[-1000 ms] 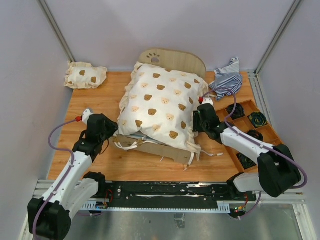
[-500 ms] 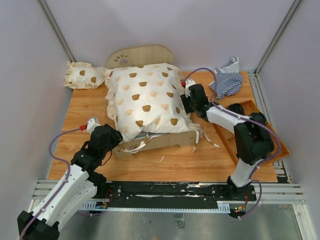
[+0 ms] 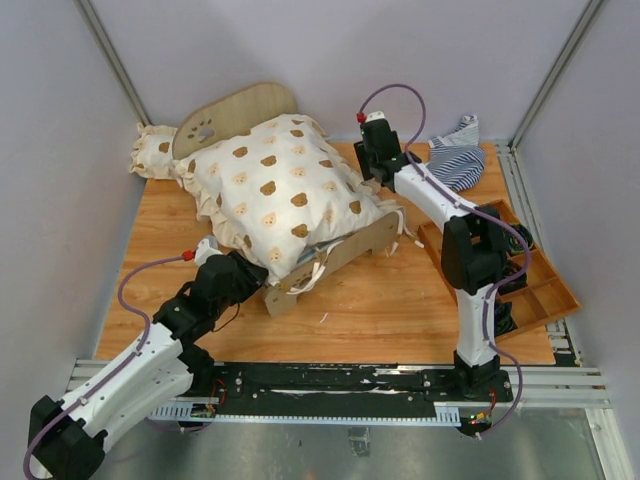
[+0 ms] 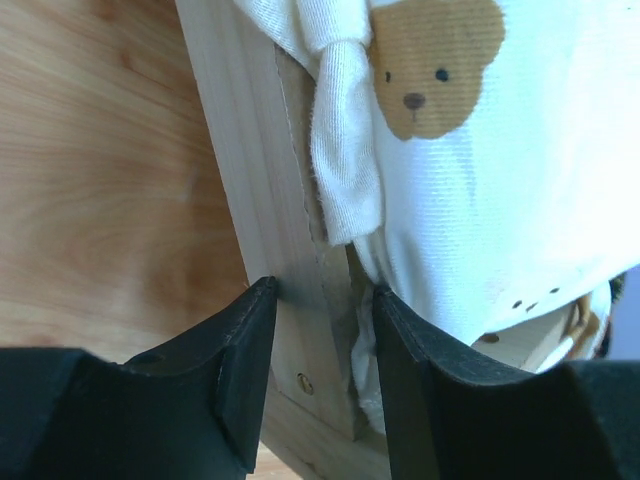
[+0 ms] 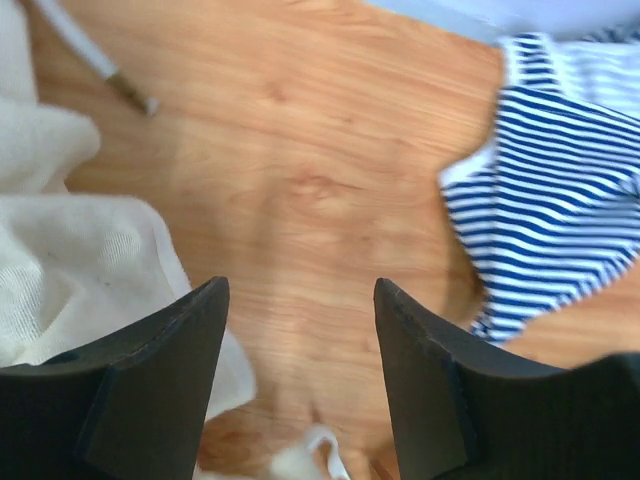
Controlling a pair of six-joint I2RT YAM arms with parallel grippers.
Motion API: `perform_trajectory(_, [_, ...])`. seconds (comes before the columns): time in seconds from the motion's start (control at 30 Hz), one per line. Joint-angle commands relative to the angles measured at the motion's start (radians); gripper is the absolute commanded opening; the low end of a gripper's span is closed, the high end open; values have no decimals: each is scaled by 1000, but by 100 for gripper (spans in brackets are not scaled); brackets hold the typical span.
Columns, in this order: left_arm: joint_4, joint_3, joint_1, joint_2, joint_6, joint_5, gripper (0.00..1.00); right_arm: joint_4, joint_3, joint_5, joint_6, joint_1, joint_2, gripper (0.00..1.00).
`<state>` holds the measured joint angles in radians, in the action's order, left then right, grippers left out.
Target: Set up the pet bed
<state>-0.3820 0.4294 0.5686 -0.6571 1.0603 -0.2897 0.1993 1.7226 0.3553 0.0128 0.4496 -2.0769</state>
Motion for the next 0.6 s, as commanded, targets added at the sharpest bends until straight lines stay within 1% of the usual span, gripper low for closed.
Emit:
perform_trajectory(0.0, [231, -25, 69, -55, 71, 104, 47, 431, 196, 187, -238, -67, 71, 60])
perform_trajectory(0.07, [262, 9, 121, -125, 72, 83, 47, 525, 154, 180, -327, -69, 169, 59])
perform_trajectory(0.13, [285, 62, 191, -196, 68, 40, 47, 557, 39, 140, -414, -69, 283, 58])
perform_trajectory(0.2, [316, 102, 262, -257, 67, -24, 47, 549, -98, 53, -494, -69, 411, 57])
perform_trajectory(0.27, [351, 133, 319, -319, 64, -71, 47, 500, -267, -20, -530, -68, 533, 56])
perform_trajectory(0.3, [380, 149, 342, -355, 60, -89, 47, 473, -323, -51, -533, -67, 591, 55])
perform_trajectory(0.4, [457, 212, 386, -502, 15, -104, 47, 412, -455, -144, -484, -65, 754, 54])
perform_trajectory(0.47, [480, 271, 403, -580, -37, -109, 48, 361, -538, -260, -360, -65, 849, 54])
perform_trajectory(0.5, [481, 298, 405, -607, -65, -104, 49, 336, -585, -324, -317, -64, 896, 53])
perform_trajectory(0.57, [409, 359, 406, -630, -112, -105, 51, 275, -676, -471, -253, -61, 988, 52])
